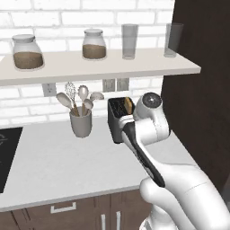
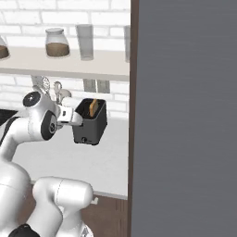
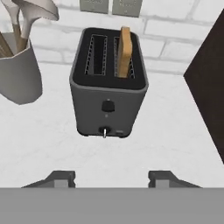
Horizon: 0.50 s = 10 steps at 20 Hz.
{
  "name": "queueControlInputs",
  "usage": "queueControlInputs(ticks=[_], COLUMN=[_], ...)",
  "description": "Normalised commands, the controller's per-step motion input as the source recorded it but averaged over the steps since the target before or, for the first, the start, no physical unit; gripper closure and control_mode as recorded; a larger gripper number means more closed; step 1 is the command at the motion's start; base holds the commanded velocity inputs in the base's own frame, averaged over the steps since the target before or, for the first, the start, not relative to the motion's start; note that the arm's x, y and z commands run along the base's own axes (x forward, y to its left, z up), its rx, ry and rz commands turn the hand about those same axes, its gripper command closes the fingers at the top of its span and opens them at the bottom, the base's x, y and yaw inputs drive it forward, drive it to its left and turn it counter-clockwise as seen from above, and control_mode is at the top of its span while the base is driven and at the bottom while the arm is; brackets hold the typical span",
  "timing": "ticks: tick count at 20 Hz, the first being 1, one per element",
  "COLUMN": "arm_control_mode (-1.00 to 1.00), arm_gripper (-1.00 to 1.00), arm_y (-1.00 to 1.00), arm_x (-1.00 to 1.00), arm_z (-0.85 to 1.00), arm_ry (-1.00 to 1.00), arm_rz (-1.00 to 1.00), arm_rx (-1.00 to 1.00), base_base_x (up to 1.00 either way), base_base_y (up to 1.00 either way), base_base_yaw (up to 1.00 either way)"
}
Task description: Start the toaster. Once the lever pops up, take the bread to the plate on the dining counter.
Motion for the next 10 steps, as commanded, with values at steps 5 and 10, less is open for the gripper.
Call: queueControlInputs(ticks=[5,10], arm_control_mode=[-1.0,-1.0], arm_gripper=[1.0,1.0], arm_y=[0.0,0.0], arm_x=[0.32,0.31], arm_z=[-0.13,0.0], arm_ry=[0.0,0.1], arm_rz=[-0.08,-0.05], arm_rx=[0.0,0.04], base_base_x=[0.0,0.0], base_base_y=[0.0,0.0], base_base_yaw=[0.0,0.0])
